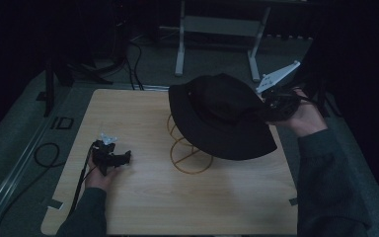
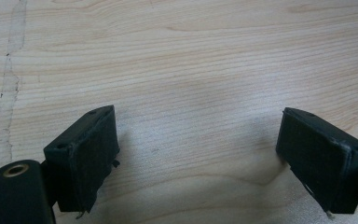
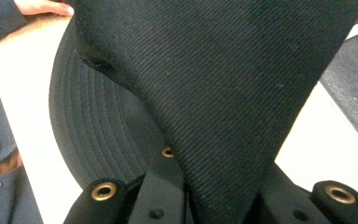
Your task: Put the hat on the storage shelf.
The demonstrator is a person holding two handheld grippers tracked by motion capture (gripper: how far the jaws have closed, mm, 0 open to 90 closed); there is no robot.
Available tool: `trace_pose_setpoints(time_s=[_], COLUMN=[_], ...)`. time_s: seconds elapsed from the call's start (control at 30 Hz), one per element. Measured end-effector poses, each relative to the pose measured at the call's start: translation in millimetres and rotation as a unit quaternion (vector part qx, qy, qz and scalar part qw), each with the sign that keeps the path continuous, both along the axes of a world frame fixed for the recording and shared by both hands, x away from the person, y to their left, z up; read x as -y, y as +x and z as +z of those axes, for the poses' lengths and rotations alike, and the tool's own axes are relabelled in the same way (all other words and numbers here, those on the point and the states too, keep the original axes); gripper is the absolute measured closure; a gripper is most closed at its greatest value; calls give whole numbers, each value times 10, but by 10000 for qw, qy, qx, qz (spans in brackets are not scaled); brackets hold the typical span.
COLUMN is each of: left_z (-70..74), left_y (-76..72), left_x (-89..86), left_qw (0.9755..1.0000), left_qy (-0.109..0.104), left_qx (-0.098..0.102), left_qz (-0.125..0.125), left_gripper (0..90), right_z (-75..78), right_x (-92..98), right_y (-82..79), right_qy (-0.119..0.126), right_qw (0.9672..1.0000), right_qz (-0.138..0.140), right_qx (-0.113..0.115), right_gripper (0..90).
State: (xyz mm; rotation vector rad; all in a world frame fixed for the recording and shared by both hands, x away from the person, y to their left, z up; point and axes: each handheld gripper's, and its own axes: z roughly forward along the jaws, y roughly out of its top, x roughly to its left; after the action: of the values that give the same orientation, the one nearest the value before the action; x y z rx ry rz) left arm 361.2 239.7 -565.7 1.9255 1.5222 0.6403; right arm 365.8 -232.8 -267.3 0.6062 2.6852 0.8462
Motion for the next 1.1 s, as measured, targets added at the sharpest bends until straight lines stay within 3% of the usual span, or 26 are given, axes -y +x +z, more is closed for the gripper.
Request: trace_pose_setpoints(time_s=[0.8,1.1], left_z=[-1,-2], left_y=[0,0], left_x=[1,2], left_qw=[10000,10000], left_qy=[-2,-7], left_qx=[7,12], left_qz=[0,5], left_gripper=[129,130], right_z=[-122,-158], right_x=[-253,-357], right_y=[116,158], right_qy=[-93,-22], right_qw=[9998,9997], right_qz=[111,156], right_qx=[-135,-172], right_gripper=[864,828])
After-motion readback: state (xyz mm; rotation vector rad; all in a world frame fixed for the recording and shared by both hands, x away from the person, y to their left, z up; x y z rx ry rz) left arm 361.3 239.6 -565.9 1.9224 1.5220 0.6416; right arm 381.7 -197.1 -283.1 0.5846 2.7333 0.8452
